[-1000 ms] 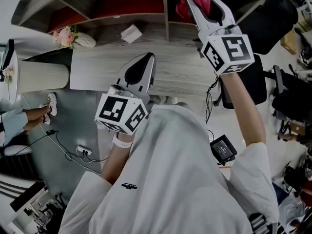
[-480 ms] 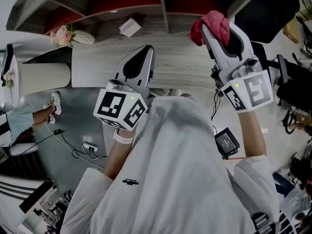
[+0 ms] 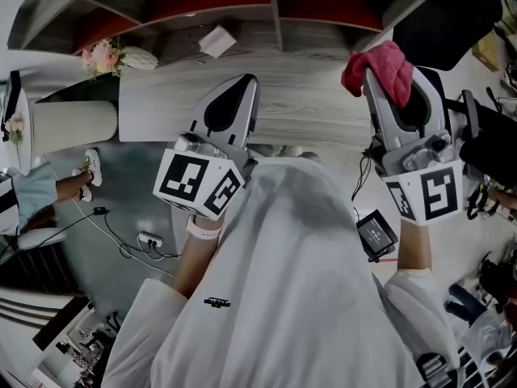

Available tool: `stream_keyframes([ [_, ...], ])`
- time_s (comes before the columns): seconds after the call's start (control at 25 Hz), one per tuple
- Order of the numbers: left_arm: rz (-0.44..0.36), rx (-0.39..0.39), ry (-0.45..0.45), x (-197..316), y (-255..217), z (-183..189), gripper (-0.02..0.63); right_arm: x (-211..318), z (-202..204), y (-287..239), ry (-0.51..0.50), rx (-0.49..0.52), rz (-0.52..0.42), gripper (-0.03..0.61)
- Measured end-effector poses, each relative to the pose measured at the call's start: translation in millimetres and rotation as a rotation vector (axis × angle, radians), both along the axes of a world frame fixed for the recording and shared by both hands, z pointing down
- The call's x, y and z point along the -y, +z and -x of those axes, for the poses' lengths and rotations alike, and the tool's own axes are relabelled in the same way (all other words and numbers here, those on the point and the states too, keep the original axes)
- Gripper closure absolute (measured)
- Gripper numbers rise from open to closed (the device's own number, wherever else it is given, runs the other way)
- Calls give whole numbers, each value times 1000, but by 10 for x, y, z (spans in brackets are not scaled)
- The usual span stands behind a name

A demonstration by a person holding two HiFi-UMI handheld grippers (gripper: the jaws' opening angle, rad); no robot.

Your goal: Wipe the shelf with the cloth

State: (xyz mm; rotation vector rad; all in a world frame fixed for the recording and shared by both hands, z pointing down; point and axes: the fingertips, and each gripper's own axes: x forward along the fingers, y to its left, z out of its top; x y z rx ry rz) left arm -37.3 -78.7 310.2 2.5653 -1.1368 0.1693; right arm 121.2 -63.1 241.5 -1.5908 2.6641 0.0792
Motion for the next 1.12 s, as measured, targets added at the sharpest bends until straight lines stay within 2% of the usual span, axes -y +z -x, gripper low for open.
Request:
stream_keyframes([
  [0.24, 4, -10, 17, -2, 3, -11, 612, -168, -62, 140, 63, -33, 2, 468],
  [0.52, -38, 7, 36, -54, -47, -65, 612, -258, 19, 439, 86, 18, 75, 468],
  [0.76, -61, 19, 22, -97, -60, 7, 612, -203, 14, 438, 115, 83, 81, 468],
  [1.0, -52, 16, -9, -93, -59, 59, 612, -79, -29, 316, 101, 101, 84, 468],
  [1.12, -44, 14, -7, -127, -42, 68, 612, -156, 34, 358, 65, 73, 109, 468],
])
